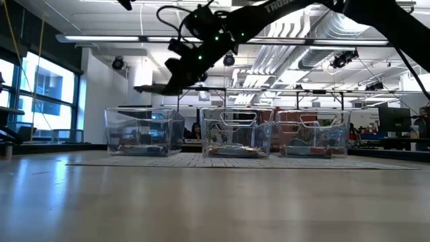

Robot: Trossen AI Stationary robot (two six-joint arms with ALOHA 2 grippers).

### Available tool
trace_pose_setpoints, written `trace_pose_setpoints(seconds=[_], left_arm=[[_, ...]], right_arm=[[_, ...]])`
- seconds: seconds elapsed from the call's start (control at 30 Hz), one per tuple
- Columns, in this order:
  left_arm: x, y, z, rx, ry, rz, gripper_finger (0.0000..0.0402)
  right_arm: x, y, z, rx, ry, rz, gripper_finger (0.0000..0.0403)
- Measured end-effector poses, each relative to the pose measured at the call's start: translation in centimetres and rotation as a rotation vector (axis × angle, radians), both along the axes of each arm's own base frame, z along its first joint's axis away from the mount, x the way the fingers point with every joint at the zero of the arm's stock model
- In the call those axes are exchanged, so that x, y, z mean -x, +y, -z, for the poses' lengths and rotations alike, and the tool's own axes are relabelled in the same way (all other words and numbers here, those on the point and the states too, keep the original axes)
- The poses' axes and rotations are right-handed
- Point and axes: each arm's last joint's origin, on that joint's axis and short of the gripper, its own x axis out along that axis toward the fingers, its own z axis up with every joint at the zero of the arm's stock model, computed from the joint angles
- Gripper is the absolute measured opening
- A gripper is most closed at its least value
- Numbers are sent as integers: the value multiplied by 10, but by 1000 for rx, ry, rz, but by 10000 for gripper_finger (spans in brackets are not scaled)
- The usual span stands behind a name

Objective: Pick and place Granola Bars by type
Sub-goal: Put the blue granola bar into the left transparent bin, then return to Home Position

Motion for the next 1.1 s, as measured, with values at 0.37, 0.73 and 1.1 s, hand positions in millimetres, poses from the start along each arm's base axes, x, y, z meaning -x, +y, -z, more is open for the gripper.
trace_pose_setpoints(seconds=[0.37, 0.73, 1.1], left_arm=[[0, 0, 0, -12, 6, 4, 193], [2, 2, -1, -81, 26, -24, 193], [82, -21, 23, -14, -56, -32, 193]], right_arm=[[-12, 5, 32, 140, 104, -53, 102], [-17, 34, 8, 331, 107, 58, 157], [75, 150, -127, 590, 293, 190, 145]])
